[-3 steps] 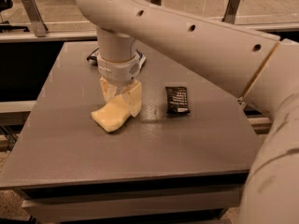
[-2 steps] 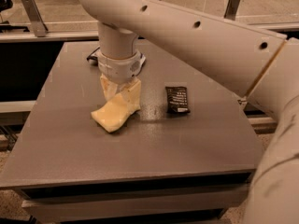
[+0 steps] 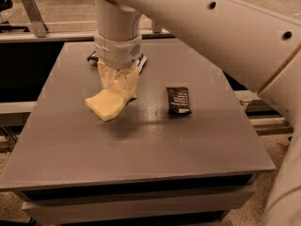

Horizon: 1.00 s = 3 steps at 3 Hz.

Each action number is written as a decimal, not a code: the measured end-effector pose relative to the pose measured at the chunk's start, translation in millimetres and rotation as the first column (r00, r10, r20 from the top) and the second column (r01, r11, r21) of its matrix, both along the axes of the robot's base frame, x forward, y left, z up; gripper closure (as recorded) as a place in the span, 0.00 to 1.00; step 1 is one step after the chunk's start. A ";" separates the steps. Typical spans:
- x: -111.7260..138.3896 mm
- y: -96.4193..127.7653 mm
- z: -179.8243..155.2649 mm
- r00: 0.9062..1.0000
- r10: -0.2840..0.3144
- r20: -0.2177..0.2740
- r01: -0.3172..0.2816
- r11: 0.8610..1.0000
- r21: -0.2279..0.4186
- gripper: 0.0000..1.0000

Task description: Pick sponge

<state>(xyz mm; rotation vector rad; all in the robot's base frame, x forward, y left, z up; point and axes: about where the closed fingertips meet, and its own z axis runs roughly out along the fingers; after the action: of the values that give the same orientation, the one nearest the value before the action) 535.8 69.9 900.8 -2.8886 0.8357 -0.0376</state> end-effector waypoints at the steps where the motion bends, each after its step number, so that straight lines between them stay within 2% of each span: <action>1: 3.3 -5.3 27.0 0.999 -0.016 0.033 0.016 1.000 0.020 1.00; 3: 17.4 -23.2 62.3 0.995 -0.061 0.082 0.057 0.997 0.052 1.00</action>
Offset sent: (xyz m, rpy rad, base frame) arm 0.0065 -0.0415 0.0783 0.0117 -0.0522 -0.0676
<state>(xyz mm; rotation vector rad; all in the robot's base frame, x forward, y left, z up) 553.2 46.7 963.1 -2.7943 0.8930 -0.1400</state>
